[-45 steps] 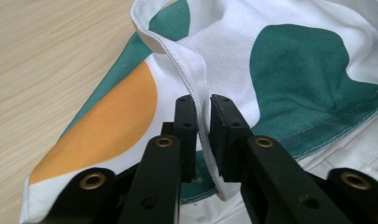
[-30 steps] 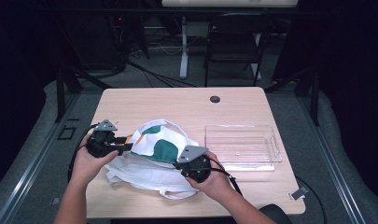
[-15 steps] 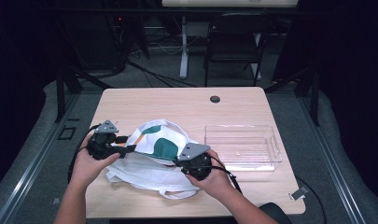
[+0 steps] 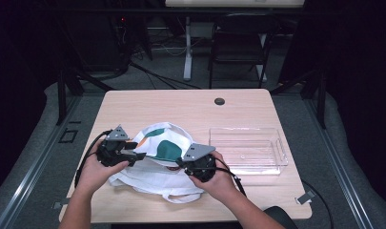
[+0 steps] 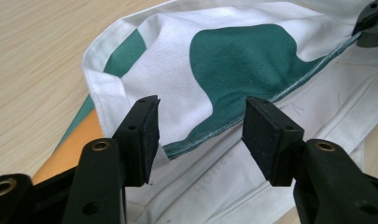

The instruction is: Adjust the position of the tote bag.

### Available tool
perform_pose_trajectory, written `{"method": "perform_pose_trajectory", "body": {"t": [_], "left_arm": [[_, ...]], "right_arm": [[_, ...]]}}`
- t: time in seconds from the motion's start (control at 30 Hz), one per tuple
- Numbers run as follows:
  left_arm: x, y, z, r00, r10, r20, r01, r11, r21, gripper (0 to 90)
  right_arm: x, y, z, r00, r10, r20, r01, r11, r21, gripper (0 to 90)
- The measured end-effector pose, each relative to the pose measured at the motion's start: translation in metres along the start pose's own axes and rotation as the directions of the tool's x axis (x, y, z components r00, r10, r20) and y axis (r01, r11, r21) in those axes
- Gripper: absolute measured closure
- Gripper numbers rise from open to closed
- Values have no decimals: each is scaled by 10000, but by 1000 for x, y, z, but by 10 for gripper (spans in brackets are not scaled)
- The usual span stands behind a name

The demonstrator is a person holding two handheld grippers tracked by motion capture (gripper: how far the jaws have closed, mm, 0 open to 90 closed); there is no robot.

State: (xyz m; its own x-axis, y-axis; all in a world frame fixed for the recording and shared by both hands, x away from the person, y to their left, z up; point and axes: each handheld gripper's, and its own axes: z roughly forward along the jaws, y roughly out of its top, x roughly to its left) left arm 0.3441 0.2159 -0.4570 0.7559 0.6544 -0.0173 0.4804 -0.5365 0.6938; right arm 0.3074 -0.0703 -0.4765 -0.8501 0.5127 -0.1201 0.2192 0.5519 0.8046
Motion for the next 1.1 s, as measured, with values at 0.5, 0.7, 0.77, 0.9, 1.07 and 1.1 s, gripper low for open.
{"method": "perform_pose_trajectory", "body": {"t": [0.5, 0.7, 0.77, 0.9, 1.07, 1.1], "left_arm": [[-12, 2, 13, 9985, 487, 255, -492, 9986, 187, 463], [-14, 2, 15, 9982, 520, 285, -525, 9985, 171, 517], [-15, 2, 15, 9980, 562, 279, -567, 9982, 196, 525], [-16, 2, 16, 9976, 628, 289, -636, 9975, 303, 528], [-18, 2, 18, 9964, 797, 301, -811, 9956, 465, 527], [-19, 2, 19, 9958, 864, 292, -878, 9948, 516, 527]], "right_arm": [[-3, 1, 1, 10000, 12, 94, -12, 10000, -23, 857], [-3, 1, 0, 9999, 19, 161, -17, 9999, -125, 857], [-3, 1, 1, 9998, 56, 203, -52, 9998, -180, 856], [-4, 2, 1, 9996, 37, 269, -31, 9998, -216, 857], [-4, 2, 2, 9994, 59, 351, -50, 9996, -278, 857], [-4, 2, 2, 9994, 59, 351, -50, 9996, -278, 857]]}}
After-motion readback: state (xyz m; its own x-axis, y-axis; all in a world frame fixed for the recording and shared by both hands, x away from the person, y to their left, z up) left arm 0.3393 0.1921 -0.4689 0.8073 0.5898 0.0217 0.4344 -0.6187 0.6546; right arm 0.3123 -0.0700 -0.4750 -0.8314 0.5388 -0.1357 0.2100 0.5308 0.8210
